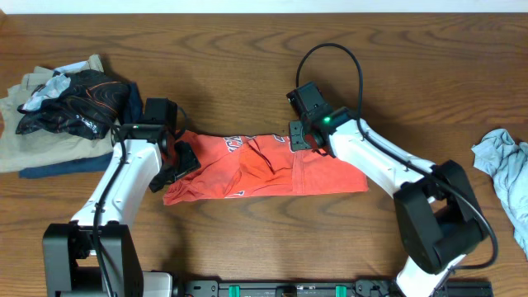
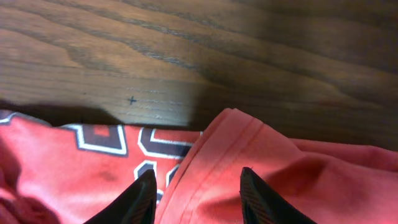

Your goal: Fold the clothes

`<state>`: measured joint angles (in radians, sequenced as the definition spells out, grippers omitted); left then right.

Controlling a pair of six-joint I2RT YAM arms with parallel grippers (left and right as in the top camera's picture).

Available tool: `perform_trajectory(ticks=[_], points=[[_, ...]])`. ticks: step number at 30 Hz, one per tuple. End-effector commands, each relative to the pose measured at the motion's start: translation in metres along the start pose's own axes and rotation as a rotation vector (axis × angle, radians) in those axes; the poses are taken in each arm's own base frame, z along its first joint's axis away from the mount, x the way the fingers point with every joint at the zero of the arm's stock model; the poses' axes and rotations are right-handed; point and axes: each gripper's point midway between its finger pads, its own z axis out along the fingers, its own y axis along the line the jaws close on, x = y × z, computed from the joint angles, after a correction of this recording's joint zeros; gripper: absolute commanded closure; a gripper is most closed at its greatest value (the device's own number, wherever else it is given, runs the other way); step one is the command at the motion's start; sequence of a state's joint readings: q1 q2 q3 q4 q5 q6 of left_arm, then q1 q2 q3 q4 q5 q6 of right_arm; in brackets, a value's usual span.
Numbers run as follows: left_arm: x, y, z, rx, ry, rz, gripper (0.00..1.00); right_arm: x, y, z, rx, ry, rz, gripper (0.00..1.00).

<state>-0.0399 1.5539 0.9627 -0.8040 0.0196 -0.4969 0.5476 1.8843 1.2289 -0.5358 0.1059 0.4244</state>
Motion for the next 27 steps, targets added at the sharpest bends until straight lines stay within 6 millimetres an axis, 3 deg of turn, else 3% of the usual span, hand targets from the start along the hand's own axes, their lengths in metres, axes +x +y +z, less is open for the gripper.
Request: perform_trajectory(ticks=[1,7,14,20,24,27], points=[[-0.004,0.000,-0.003,0.002,-0.012,0.000,0.27,0.009,0.000,0.016,0.028,0.028,0.022,0.58],[-0.004,0.000,-0.003,0.002,-0.012,0.000,0.27,0.016,-0.003,0.027,0.043,0.056,0.033,0.64],[-0.004,0.000,-0.003,0.002,-0.012,0.000,0.27,0.019,-0.004,0.029,0.048,0.066,0.032,0.98],[-0.004,0.000,-0.003,0.002,-0.012,0.000,0.27,0.014,-0.006,0.021,0.046,0.055,0.040,0.99],[-0.004,0.000,-0.003,0.002,-0.012,0.000,0.27,-0.003,-0.002,-0.002,0.016,-0.002,0.031,0.99],[-0.004,0.000,-0.003,0.002,-0.012,0.000,0.27,-0.009,0.011,-0.022,-0.058,-0.027,-0.011,0.99]])
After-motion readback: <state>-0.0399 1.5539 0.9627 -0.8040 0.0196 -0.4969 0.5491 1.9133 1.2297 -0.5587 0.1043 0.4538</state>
